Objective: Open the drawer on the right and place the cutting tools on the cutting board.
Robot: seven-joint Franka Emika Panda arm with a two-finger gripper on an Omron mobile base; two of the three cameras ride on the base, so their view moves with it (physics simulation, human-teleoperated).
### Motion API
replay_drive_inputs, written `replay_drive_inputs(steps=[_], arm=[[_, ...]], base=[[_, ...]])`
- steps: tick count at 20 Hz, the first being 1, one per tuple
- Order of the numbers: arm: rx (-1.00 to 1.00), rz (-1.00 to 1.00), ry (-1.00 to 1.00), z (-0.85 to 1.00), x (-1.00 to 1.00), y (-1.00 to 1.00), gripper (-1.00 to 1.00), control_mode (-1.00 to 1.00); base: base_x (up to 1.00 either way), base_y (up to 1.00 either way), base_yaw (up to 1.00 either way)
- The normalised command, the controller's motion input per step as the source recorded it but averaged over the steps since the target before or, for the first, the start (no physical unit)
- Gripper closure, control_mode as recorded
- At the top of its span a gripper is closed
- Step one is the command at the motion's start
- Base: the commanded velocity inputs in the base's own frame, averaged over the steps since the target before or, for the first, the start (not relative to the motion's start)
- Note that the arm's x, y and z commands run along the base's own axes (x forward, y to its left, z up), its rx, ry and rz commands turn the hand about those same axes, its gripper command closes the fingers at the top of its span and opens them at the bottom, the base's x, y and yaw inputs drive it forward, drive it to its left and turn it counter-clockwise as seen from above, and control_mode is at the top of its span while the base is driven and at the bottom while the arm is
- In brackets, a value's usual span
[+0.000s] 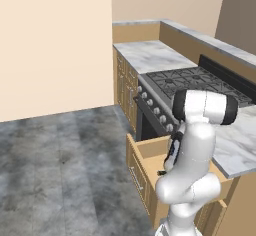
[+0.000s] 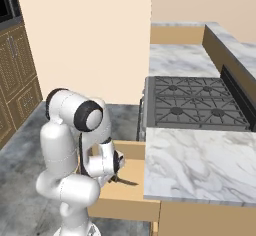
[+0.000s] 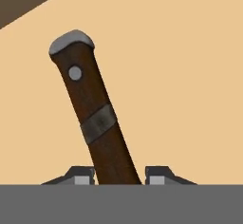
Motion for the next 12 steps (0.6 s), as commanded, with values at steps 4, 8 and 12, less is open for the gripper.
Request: replay_drive_inputs(steps=[4,8,12], arm=[[0.0,-0.02,-0.24,1.0,0.1,0.27,1.0,-1.0],[0.0,-0.05,-0.19,1.0,0.11,0.4,1.0,-1.0],[0.0,-0.03,-0.12,1.0,0.0,0.2,1.0,-1.0]], base=[[0.0,0.0,0.0],[0.0,0.0,0.0],[0.0,0.0,0.0]])
